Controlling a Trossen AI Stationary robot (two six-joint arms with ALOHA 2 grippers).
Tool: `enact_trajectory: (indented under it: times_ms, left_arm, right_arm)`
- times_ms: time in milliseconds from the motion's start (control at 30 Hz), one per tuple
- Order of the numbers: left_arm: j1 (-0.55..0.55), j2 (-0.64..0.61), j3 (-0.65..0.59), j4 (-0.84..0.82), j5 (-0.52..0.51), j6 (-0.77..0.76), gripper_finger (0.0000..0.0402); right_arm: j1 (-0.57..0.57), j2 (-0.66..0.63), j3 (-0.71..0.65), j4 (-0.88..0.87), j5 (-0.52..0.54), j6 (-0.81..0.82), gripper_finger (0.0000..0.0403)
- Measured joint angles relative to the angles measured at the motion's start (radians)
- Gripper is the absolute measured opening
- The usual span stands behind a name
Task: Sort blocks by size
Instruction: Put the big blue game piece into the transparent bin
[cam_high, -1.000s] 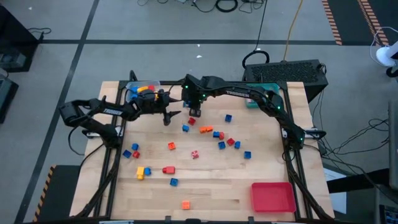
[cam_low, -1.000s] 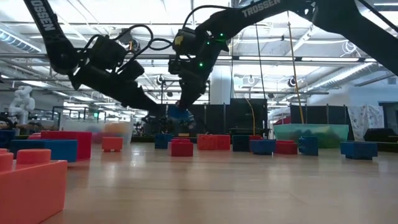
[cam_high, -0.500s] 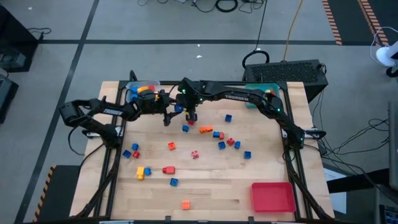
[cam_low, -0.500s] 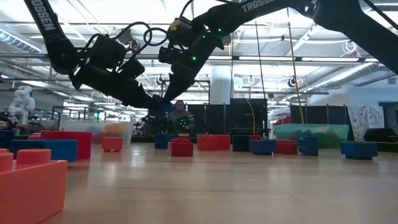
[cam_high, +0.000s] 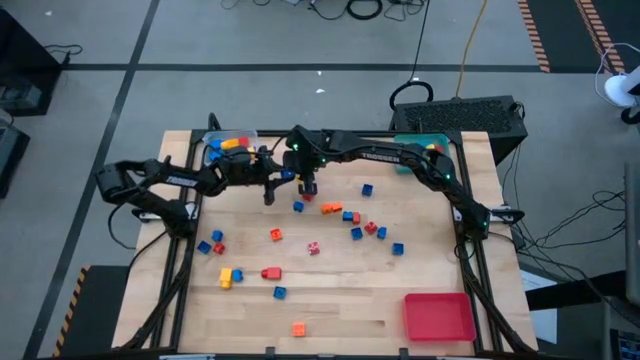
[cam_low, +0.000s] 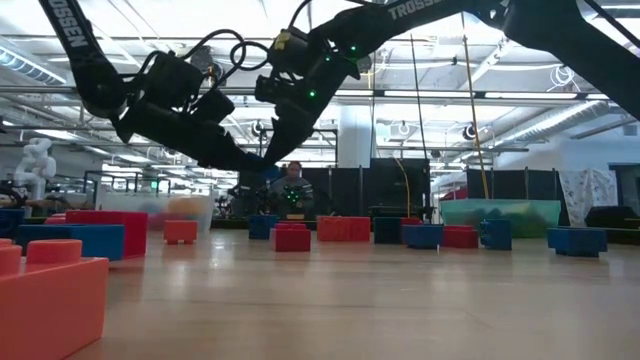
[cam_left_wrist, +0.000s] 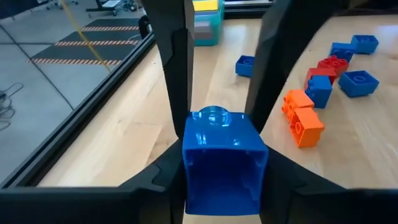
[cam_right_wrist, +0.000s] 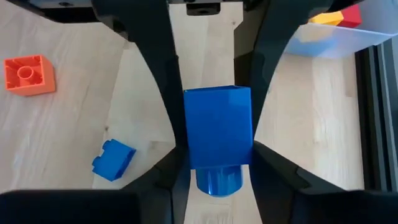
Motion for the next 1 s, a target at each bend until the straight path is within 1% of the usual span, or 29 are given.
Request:
enact_trajectory:
  times_ms: [100,200,267,333,400,467,533,567,600,633,733,800,867,933,1000]
  left_arm:
    - [0.001,-0.003,0.000,-0.001,-0.063,-0.066,0.0136]
    - [0.018,-0.016,0.000,-0.004,-0.084,-0.112,0.0136]
    - [0.025,-0.032,0.003,0.000,-0.106,-0.138,0.0136]
    - [0.034,-0.059,0.004,-0.009,-0.166,-0.147,0.0136]
    - [0.046,-0.087,-0.002,-0.058,-0.338,-0.148,0.0136]
    - [0.044,-0.124,-0.002,-0.119,-0.573,-0.184,0.0136]
    - [0.046,-0.156,0.001,-0.160,-0.790,-0.213,0.0136]
    - [0.055,-0.168,0.001,-0.197,-0.874,-0.217,0.0136]
    - [0.063,-0.182,-0.001,-0.242,-0.934,-0.226,0.0136]
    - [0.069,-0.194,-0.003,-0.272,-0.959,-0.243,0.0136]
    - [0.105,-0.216,0.000,-0.326,-0.950,-0.326,0.0136]
    - [0.137,-0.213,0.000,-0.358,-0.949,-0.374,0.0136]
    - [0.166,-0.213,0.000,-0.393,-0.925,-0.409,0.0136]
    - [0.201,-0.206,0.000,-0.412,-0.906,-0.435,0.0136]
    - [0.225,-0.199,-0.001,-0.427,-0.859,-0.436,0.0136]
  right_arm:
    - [-0.004,0.000,0.000,0.006,0.028,0.043,0.0168]
    - [-0.021,-0.008,0.000,0.004,0.062,0.109,0.0196]
    - [-0.037,-0.018,0.002,-0.003,0.067,0.146,0.0208]
    - [-0.058,-0.028,0.003,-0.002,0.063,0.180,0.0215]
    - [-0.074,-0.037,0.000,-0.074,0.054,0.192,0.0217]
    - [-0.088,-0.037,0.002,-0.035,0.055,0.203,0.0216]
    - [-0.095,-0.036,0.000,-0.067,0.052,0.209,0.0213]
    - [-0.098,-0.036,0.000,-0.063,0.051,0.209,0.0212]
    - [-0.098,-0.036,-0.006,-0.040,0.051,0.208,0.0210]
    - [-0.098,-0.036,-0.014,-0.029,0.050,0.208,0.0209]
    - [-0.097,-0.033,-0.028,-0.014,0.048,0.209,0.0208]
    - [-0.097,-0.032,-0.032,-0.010,0.015,0.210,0.0208]
    - [-0.096,-0.032,-0.043,0.022,-0.011,0.218,0.0208]
    - [-0.095,-0.032,-0.048,0.018,-0.029,0.225,0.0208]
    - [-0.091,-0.031,-0.049,0.020,-0.030,0.228,0.0208]
